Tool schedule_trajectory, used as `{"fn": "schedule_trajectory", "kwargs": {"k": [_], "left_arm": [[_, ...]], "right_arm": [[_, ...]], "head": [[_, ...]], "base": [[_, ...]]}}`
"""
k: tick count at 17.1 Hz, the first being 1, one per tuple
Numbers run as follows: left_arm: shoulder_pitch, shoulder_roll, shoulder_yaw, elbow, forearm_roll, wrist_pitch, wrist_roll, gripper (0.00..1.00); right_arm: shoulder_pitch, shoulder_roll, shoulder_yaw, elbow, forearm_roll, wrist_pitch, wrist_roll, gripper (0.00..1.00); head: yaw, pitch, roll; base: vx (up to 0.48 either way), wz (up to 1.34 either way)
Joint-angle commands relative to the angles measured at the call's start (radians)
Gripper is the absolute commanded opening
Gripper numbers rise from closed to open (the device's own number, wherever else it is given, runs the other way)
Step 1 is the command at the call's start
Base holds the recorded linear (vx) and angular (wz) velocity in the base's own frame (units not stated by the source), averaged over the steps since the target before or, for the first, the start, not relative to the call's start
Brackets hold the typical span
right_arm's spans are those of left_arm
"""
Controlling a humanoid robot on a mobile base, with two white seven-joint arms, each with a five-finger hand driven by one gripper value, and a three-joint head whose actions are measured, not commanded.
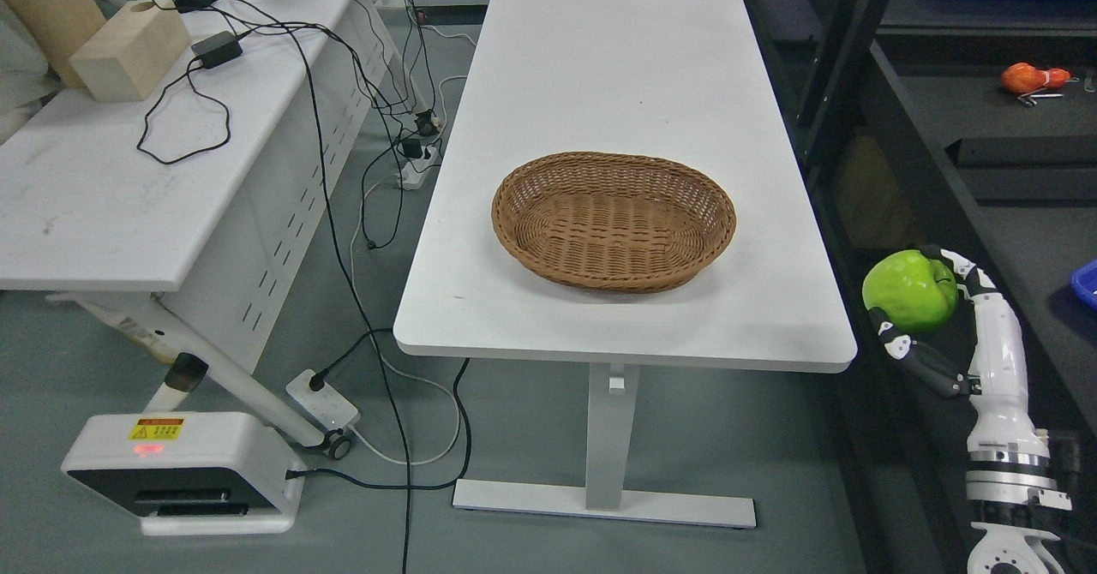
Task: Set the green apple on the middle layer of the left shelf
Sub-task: 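Turn and drive to the shelf tray holding the apple in the right hand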
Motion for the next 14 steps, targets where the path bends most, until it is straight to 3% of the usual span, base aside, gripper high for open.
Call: {"fn": "schedule_trajectory", "kwargs": {"k": [1, 14], "left_arm": [[0.0, 0.017, 0.0, 0.0, 0.0, 0.0, 0.001, 1.0], [0.0, 0.017, 0.0, 0.0, 0.0, -0.001, 0.001, 1.0]], "right_arm": [[0.016, 0.012, -0.009, -0.008, 0.0, -0.003, -0.009, 0.0], [0.033, 0.012, -0.016, -0.006, 0.0, -0.003, -0.012, 0.0]], "head": [[0.0, 0.0, 0.0], [0.0, 0.0, 0.0]], "base": [[-0.385, 0.16], [-0.402, 0.15]]}}
